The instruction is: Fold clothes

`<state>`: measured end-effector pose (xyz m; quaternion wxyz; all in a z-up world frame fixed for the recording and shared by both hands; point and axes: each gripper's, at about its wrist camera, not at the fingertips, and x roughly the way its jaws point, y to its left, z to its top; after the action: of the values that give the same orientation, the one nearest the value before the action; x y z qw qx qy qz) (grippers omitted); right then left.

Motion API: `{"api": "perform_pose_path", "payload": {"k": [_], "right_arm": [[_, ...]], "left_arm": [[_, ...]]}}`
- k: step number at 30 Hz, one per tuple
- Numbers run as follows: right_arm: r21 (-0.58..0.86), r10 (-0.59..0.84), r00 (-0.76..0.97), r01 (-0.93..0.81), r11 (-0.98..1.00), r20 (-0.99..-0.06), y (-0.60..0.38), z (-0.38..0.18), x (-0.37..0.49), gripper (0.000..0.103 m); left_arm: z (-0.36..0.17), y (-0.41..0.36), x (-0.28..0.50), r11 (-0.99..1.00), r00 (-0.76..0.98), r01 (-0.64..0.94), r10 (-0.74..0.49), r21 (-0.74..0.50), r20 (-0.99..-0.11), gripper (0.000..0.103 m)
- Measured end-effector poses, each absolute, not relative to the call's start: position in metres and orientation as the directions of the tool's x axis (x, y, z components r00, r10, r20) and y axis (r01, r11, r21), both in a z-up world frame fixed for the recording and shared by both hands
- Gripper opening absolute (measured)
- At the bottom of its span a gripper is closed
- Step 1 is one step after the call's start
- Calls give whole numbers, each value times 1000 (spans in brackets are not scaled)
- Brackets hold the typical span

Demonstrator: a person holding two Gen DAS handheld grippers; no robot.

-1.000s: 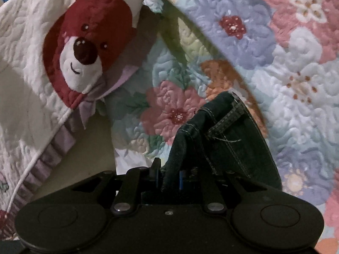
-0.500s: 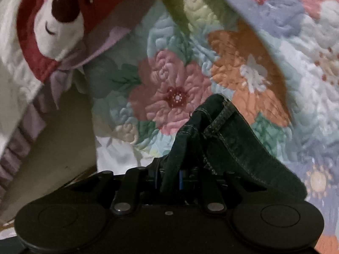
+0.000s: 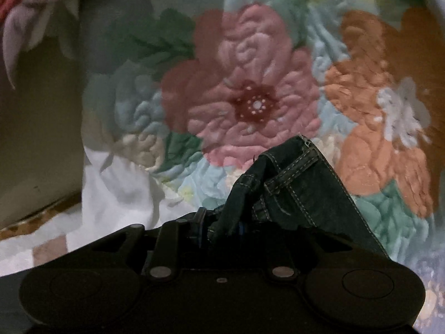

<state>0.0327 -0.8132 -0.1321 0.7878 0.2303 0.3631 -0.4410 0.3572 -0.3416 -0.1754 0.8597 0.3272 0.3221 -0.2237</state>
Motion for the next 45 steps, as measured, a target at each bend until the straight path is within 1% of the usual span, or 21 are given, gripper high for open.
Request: {"api": "perform_pose_path", "payload": {"k": [1,5,7,10,14,16,17,18,22,24,26,29,31,32,36,37,39,41,42,43,45], "right_arm": [[45,-524,345,863,503,-779,-816,-134,35,23],[48,-514,345,862,505,-785,-821,-140,38,23],[38,-508,342,856,516,-791,-823,-141,40,23],[25,-488,343,837,546,-802,-824,-138,40,24],[39,-461,367,814,580,-808,-824,-135,34,31],[64,-455,392,809,584,-800,-821,-131,28,36],[85,-458,413,808,582,-787,-820,-125,24,40],[111,-466,438,809,577,-768,-818,-119,17,46],[225,-538,532,815,534,-654,-809,-88,-17,47],[24,-645,444,834,551,-622,-783,-82,-19,47],[-158,-729,418,801,577,-541,-748,-86,-24,47],[-73,-676,526,759,646,-517,-715,-98,-47,47],[-20,-626,579,725,688,-522,-688,-103,-48,47],[-29,-602,596,697,716,-532,-677,-104,-41,47],[-65,-459,639,541,839,-617,-648,-106,10,48],[-51,-402,634,497,867,-661,-643,-108,26,49],[20,-240,571,410,912,-785,-635,-118,64,58],[29,-144,492,327,945,-859,-624,-132,97,54],[-29,-179,500,292,956,-847,-613,-136,109,59],[-64,-196,512,264,962,-836,-605,-139,119,59],[-20,-173,545,276,961,-820,-607,-141,137,59]], "left_arm": [[-174,-338,360,688,697,591,-173,421,-696,46],[-174,-325,369,713,667,594,-177,373,-723,47],[-174,-321,362,656,654,625,-145,423,-743,40],[-170,-315,351,561,651,669,-127,487,-748,39],[-160,-288,368,680,631,637,-189,363,-753,40],[-158,-278,377,752,650,580,-197,312,-734,48],[-158,-275,379,777,657,559,-201,290,-727,48],[-158,-272,380,800,662,537,-204,267,-721,50],[-161,-260,385,862,674,473,-221,182,-705,59],[-165,-244,386,889,661,446,-246,107,-709,57],[-172,-226,375,894,670,436,-248,101,-700,56],[-188,-235,358,855,655,480,-200,196,-729,51],[-184,-235,360,860,707,434,-142,267,-692,51],[-178,-233,363,869,716,423,-146,258,-682,51],[-160,-214,372,924,736,360,-198,127,-647,51],[-158,-212,372,930,743,345,-190,124,-642,51],[-157,-210,369,933,761,325,-162,152,-628,51],[-157,-212,366,922,785,322,-132,216,-605,52],[-157,-211,366,919,789,322,-128,227,-601,53],[-157,-210,366,918,791,322,-125,234,-598,53],[-158,-206,368,926,789,315,-134,207,-600,54]]}}
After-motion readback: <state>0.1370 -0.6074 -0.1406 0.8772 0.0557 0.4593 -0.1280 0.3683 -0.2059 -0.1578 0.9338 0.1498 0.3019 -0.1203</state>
